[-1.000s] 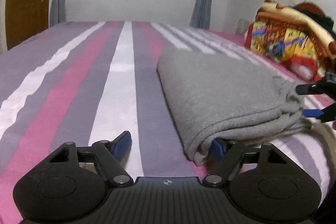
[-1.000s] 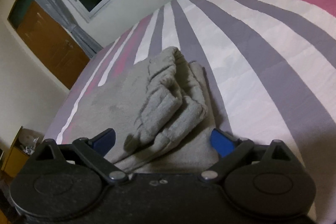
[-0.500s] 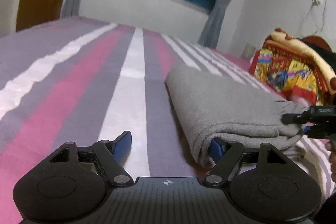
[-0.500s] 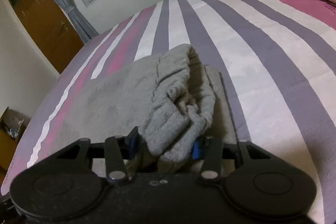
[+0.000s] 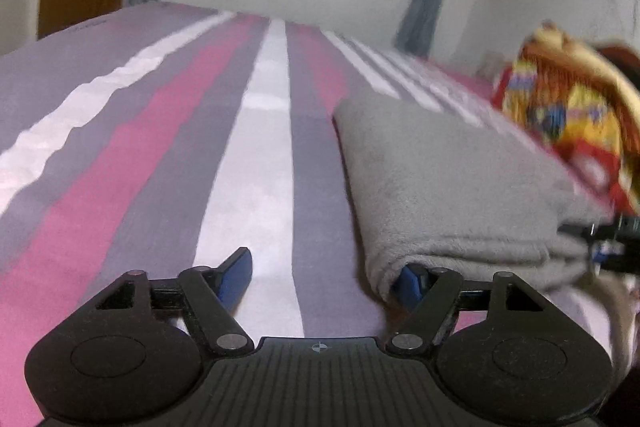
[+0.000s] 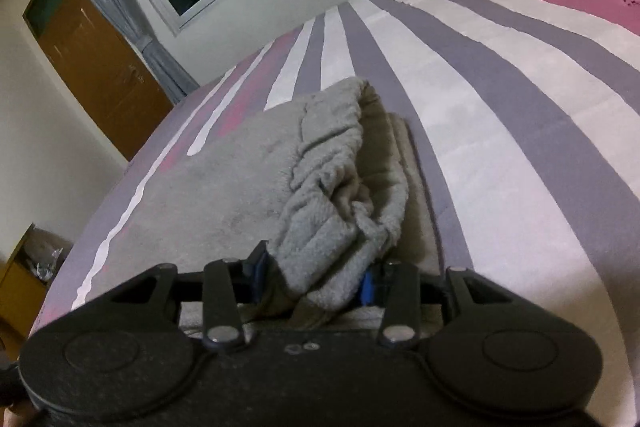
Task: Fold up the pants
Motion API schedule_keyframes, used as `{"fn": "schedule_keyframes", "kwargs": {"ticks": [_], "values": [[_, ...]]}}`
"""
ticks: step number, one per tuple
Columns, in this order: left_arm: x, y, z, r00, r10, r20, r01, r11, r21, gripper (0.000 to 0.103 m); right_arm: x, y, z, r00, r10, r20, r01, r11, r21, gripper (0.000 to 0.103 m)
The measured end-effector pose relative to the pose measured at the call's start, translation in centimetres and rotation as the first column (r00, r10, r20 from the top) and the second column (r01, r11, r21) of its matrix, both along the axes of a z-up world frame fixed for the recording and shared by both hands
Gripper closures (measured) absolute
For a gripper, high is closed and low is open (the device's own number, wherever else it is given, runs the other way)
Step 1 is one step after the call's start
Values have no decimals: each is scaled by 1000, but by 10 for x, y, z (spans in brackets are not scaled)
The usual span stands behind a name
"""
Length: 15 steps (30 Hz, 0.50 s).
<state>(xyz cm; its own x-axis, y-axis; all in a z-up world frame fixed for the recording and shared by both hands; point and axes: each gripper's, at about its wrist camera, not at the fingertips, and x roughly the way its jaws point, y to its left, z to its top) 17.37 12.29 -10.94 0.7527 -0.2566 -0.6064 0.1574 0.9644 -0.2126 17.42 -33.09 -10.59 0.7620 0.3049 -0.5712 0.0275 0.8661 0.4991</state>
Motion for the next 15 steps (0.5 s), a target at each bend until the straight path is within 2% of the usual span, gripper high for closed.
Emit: {"fn": "schedule_keyframes", "kwargs": {"ticks": [2,4,6,8,9,11,13,14,15], "values": [[-10,3,11,998,-50,-28,51,998,28,29,-7,-7,5,1000,6,-9,-6,1000,-6,35],[-22,17,28,998,-60,33,60,998,-5,29,-20,-15,20,999,-26,44,29,997,-69,24],[-13,24,43,997,-19,78,22,999,-35,29,-29,-23,34,992,-49,113,63,991,-118,24],[11,17,52,995,-14,99,19,999,-50,29,-19,-24,44,989,-37,141,57,988,-141,24],[28,8,53,995,-22,94,27,998,-53,29,-11,-20,48,988,-24,155,49,986,-159,24],[62,-10,46,998,-50,33,52,997,-57,29,12,-8,52,985,7,171,28,979,-202,25],[92,-29,26,993,-99,-66,97,995,-30,28,33,5,44,990,27,140,13,961,-278,24],[102,-37,15,986,-121,-114,122,993,-3,20,47,8,35,996,34,87,-4,944,-329,24],[107,-40,12,984,-127,-126,130,991,15,17,60,11,18,1000,28,-8,-29,922,-386,22]]}}
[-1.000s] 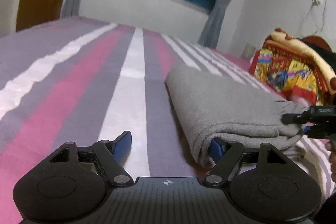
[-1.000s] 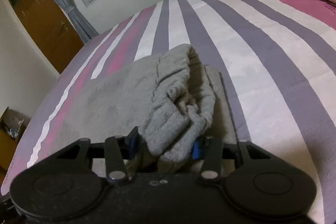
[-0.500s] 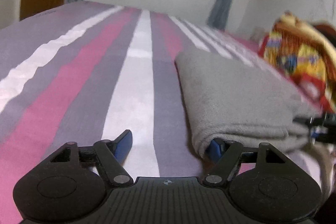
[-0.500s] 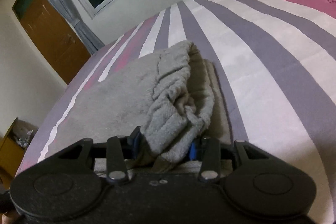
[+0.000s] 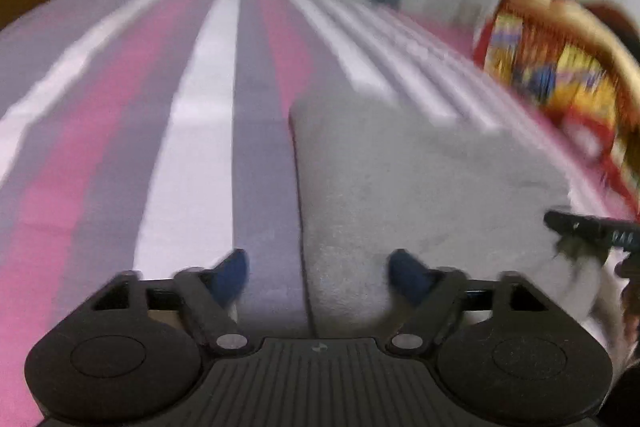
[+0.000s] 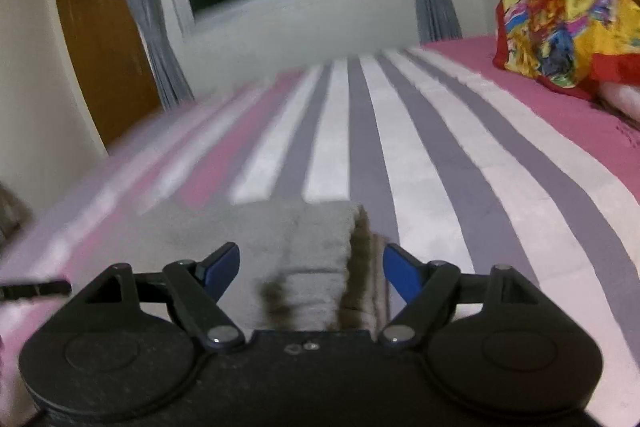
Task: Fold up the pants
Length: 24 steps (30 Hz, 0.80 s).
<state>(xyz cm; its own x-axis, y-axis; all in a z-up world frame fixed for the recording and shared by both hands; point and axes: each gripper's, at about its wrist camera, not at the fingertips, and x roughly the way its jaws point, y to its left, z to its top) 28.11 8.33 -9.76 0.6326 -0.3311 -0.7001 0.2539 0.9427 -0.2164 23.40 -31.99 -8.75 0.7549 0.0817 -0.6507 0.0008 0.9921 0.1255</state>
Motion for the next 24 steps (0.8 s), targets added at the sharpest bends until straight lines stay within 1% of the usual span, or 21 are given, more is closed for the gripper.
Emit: {"fn": "schedule_keyframes", "kwargs": {"ticks": [1,2,3,4,5,6,8,9,10,11,12,14,15,16,17,18,19,20,21,22,24], "values": [[3,-1,5,1000,-7,1,7,1000,11,17,8,-5,-12,998,1,-59,0,1000,22,19],[5,-3,14,1000,-12,29,12,1000,20,17,12,-15,-14,996,0,-87,7,997,82,17],[7,-3,24,997,-16,81,15,1000,24,17,13,-19,-8,996,4,-90,5,995,98,17],[13,-3,32,993,-23,113,21,999,24,17,11,-19,3,999,9,-45,-6,997,82,17],[24,-4,36,992,-30,119,27,999,24,17,8,-16,15,1000,6,23,-7,999,42,14],[38,-7,38,992,-33,118,30,999,29,17,10,-14,22,998,14,60,-15,1000,26,14],[65,-17,33,995,-52,89,46,997,60,17,25,-11,27,996,39,86,-44,997,57,15],[79,-23,26,996,-65,58,60,995,82,17,35,-8,24,996,49,75,-52,998,40,15],[91,-28,17,997,-70,18,68,993,98,17,45,-2,17,997,55,45,-55,998,-9,15],[102,-31,7,997,-70,-24,72,992,101,12,59,2,4,998,52,-18,-53,996,-75,15],[109,-32,1,998,-54,-36,57,993,102,8,67,1,-8,996,53,-66,-58,995,-80,15],[105,-35,4,999,-43,-23,45,995,93,8,75,-14,-16,995,32,-96,-30,999,25,13],[100,-35,10,999,-44,10,43,996,80,8,74,-16,-13,995,32,-95,-28,999,40,13],[93,-35,14,998,-48,50,44,996,73,8,69,-15,-5,997,34,-65,-32,999,33,13],[91,-37,13,997,-52,63,46,995,84,8,61,-12,4,999,42,-19,-42,999,15,12],[93,-40,5,998,-53,44,48,993,112,8,55,-8,11,999,48,22,-48,999,-3,12],[97,-39,-3,998,-53,17,50,992,116,8,54,-7,14,998,55,43,-55,998,-11,11],[98,-36,-8,999,-38,9,37,995,94,7,58,-7,9,998,57,22,-57,998,-24,11],[97,-35,-8,1000,-24,6,24,996,81,7,69,-3,-4,997,48,-59,-51,997,-51,11],[96,-36,-7,1000,-20,10,19,996,86,7,76,-5,-13,993,43,-109,-45,999,-20,11],[90,-38,-5,999,-34,26,31,993,112,7,79,-16,-14,992,18,-123,-10,998,63,9]]}}
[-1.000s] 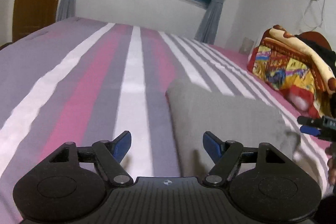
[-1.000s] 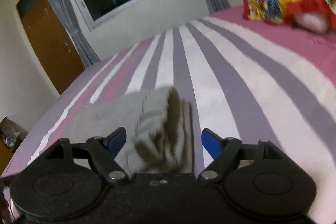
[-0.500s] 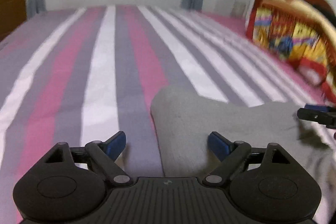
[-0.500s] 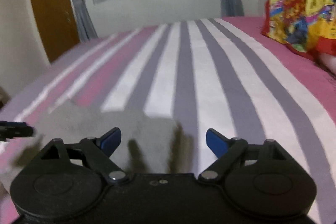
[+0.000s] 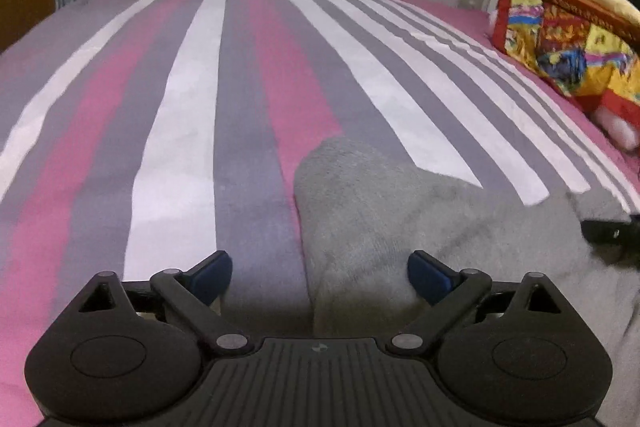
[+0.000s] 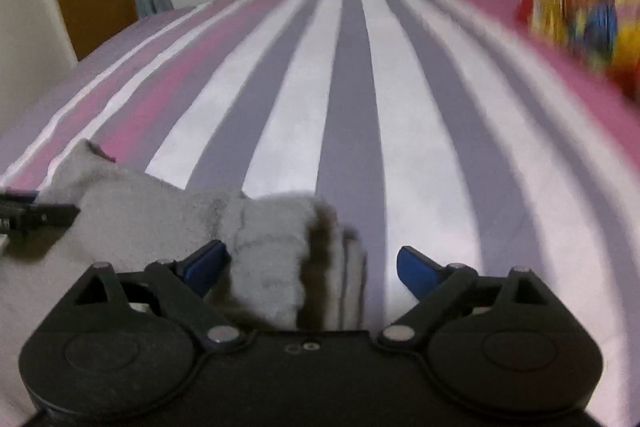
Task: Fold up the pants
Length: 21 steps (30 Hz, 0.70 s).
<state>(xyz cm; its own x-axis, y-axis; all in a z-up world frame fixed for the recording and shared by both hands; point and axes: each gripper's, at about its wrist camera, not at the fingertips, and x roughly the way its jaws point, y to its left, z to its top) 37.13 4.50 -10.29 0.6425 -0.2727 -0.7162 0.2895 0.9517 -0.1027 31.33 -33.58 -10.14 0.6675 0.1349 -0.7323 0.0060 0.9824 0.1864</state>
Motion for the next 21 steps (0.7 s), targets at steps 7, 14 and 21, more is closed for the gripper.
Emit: {"fn": "schedule_keyframes", "kwargs": {"ticks": [7,14,21], "values": [[-22,-1,14,999,-28,25,27,998,57,7,-15,1,2,1000,15,-6,-15,999,-34,8],[-56,-1,23,998,-56,39,52,994,101,7,-29,11,12,999,26,-31,-28,997,-70,8],[-89,2,27,996,-77,45,71,989,132,7,-52,20,19,998,39,-58,-44,995,-93,8]]}}
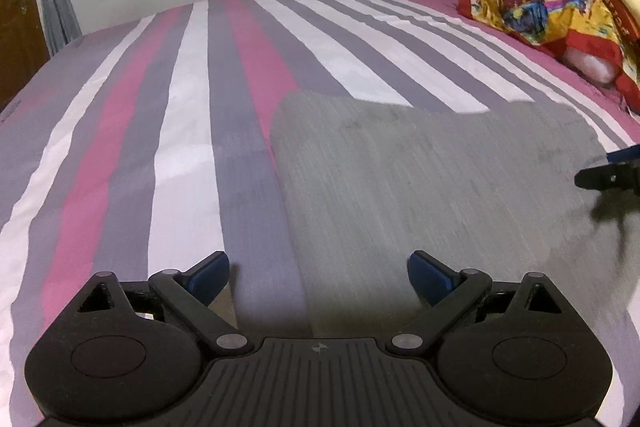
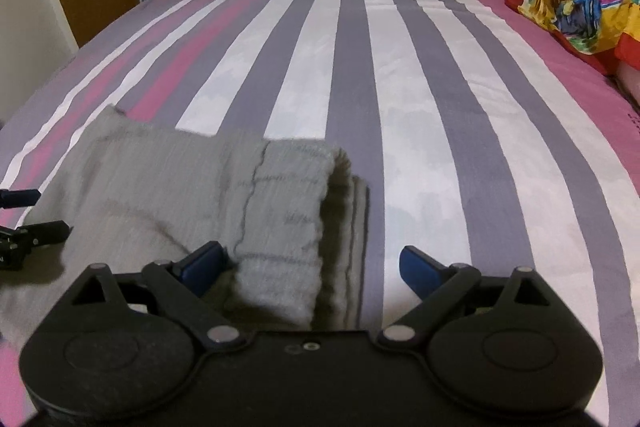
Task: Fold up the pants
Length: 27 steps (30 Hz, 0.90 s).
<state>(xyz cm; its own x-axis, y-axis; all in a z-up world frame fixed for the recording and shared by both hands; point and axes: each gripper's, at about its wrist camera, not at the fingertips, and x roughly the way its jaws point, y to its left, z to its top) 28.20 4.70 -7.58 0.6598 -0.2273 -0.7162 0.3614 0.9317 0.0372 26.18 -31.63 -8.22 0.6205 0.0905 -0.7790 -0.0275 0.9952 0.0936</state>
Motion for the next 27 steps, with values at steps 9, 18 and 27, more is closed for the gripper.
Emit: {"fn": "schedule_keyframes", "kwargs": {"ticks": [9,18,27], "values": [[-48,19,2,999,34,35,-33,999,-29,0,-50,-12,23,995,-34,97,30,999,35,8],[-61,40,-7,995,92,-31,-96,987,-133,0,-58,-29,17,997,-46,69,38,993,108,7],[-59,44,-10,994,92,-64,-101,982,-158,0,-67,-29,0,998,6,61,-16,985,171,6]]}}
